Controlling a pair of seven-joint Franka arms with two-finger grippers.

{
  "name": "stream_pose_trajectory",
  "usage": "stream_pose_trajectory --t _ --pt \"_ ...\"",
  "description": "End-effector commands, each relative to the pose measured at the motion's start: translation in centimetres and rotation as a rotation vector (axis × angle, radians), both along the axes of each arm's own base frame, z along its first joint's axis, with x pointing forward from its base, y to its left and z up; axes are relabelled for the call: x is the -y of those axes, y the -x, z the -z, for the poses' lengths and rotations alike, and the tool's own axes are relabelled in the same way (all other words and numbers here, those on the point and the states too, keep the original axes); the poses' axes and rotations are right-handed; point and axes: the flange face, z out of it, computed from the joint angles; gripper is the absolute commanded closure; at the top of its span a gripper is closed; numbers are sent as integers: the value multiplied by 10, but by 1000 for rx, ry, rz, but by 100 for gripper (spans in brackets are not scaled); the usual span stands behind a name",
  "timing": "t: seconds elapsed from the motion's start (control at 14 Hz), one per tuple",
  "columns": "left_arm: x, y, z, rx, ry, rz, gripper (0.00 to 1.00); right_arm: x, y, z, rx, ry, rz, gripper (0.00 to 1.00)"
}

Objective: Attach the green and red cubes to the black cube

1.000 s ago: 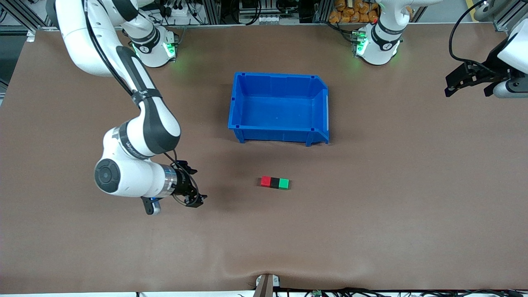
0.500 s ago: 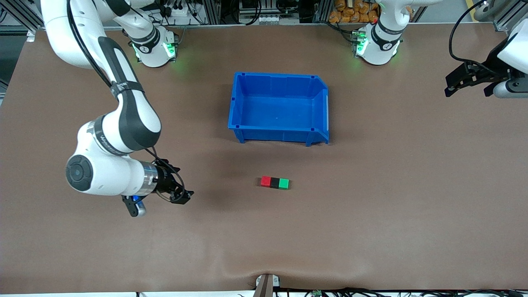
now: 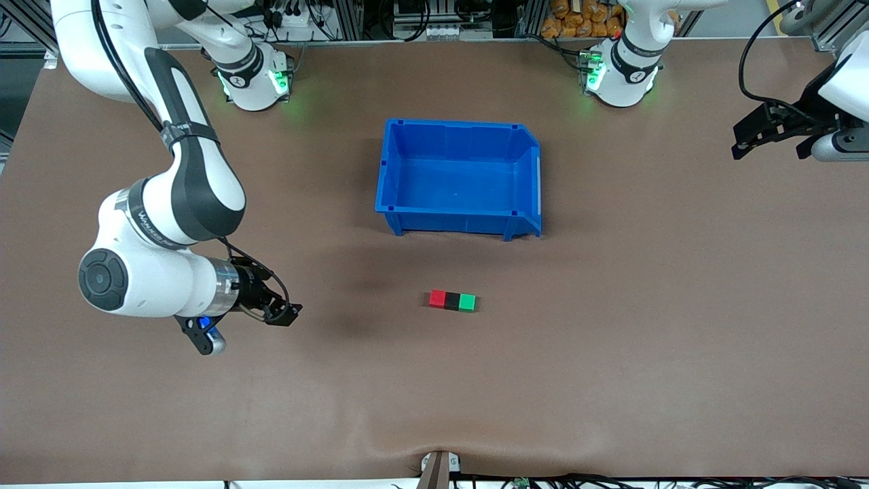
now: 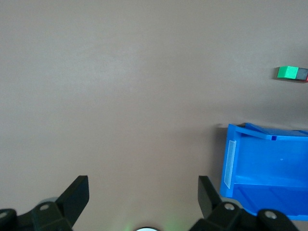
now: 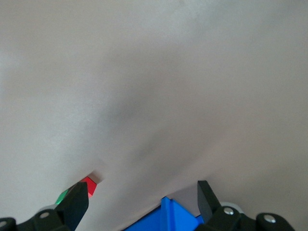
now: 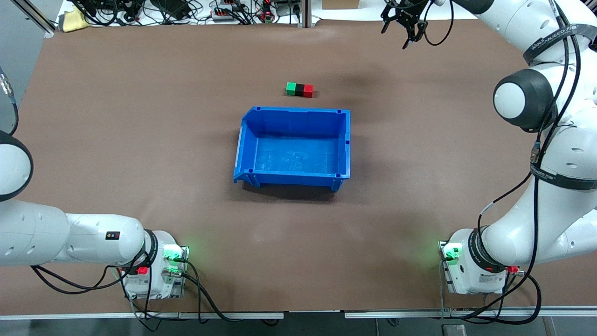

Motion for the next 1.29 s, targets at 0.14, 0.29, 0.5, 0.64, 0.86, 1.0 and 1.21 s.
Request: stream_pose_trajectory --t 0.14,0.29,0.5,0.64,0.86,1.0,1.21 --pt "3 -1 0 8 -16 -10 0 16 9 -18 20 30 -118 0" --pt "3 -1 0 8 -16 -10 0 30 10 -25 20 29 -175 0" --pt "2 -2 0 8 -16 -12 0 48 12 -33 19 13 -237 0" --pt "3 -1 0 8 -16 -10 0 57 15 -38 10 9 -271 0" --pt "3 -1 0 8 -16 -10 0 80 19 -61 35 -6 -327 0" --pt "3 -1 0 6 -16 -10 0 88 21 -67 35 -7 -341 0" --pt "1 -2 1 5 -16 -13 0 98 24 -72 29 -6 -352 0"
